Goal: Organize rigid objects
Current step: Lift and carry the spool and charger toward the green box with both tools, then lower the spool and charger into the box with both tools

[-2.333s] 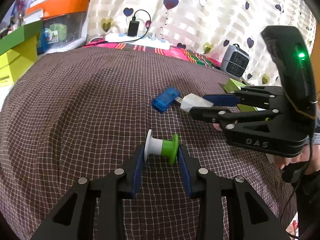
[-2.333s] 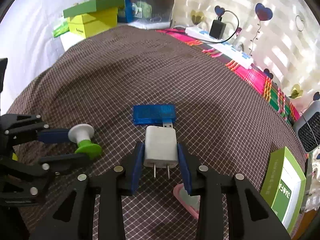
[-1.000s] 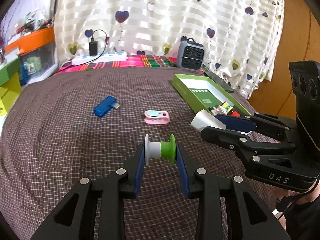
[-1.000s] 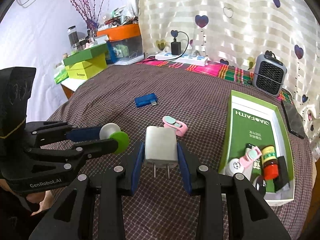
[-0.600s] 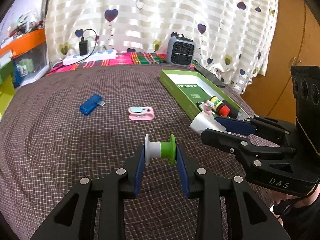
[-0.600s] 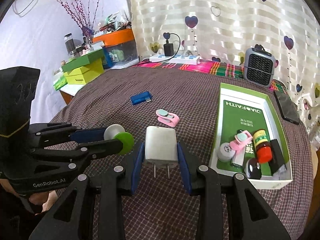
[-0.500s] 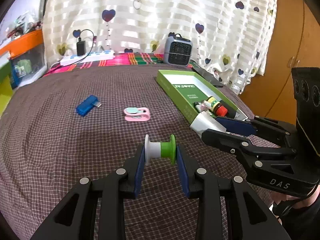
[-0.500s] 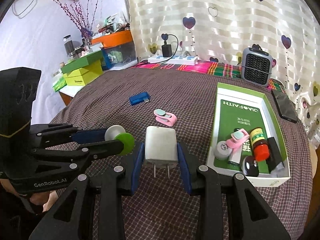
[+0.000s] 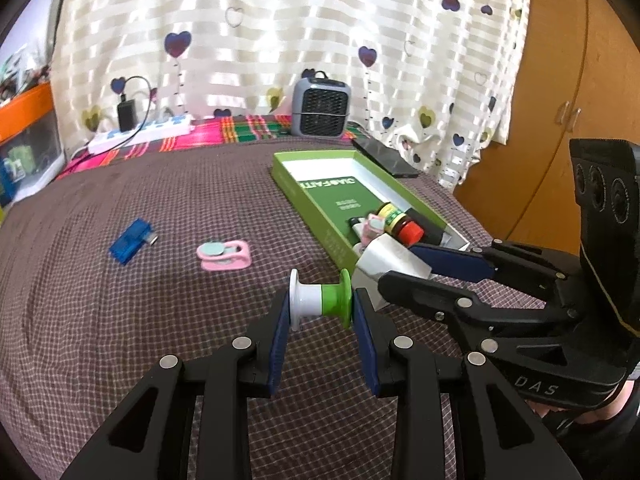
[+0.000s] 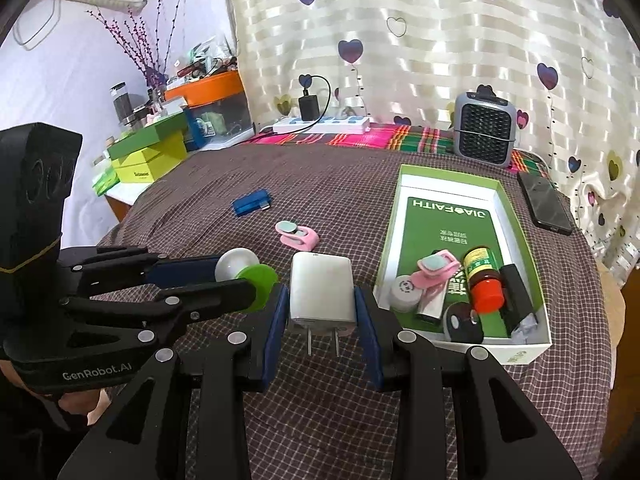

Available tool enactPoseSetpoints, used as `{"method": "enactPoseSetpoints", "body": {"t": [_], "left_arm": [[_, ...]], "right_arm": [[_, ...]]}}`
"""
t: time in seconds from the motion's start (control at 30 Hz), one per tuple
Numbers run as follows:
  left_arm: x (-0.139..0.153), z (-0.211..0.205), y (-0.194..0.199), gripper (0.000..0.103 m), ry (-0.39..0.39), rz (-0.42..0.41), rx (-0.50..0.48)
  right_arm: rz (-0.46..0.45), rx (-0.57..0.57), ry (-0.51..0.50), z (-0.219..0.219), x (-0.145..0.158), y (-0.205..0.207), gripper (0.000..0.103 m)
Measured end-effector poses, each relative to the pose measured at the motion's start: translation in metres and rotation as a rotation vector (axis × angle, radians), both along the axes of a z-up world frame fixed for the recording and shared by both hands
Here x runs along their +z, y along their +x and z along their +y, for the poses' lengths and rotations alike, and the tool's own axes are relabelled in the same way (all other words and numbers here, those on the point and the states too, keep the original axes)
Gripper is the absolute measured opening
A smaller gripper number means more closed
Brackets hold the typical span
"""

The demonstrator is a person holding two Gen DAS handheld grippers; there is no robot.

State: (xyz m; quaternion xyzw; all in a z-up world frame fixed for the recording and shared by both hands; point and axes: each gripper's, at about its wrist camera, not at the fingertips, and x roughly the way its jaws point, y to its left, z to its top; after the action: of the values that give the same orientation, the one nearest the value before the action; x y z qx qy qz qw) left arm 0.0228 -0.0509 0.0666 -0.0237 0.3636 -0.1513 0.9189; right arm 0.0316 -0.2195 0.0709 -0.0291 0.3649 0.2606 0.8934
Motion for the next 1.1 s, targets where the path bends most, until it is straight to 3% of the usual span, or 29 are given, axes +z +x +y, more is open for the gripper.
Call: {"method": "enactPoseSetpoints", "body": {"t": [1.1], "left_arm": [[-0.012, -0.050, 0.048, 0.030, -0.012, 0.009, -0.102]], "right_arm": [[0.045, -0.178, 0.000, -0.072, -0.019, 0.037, 0.036]]}}
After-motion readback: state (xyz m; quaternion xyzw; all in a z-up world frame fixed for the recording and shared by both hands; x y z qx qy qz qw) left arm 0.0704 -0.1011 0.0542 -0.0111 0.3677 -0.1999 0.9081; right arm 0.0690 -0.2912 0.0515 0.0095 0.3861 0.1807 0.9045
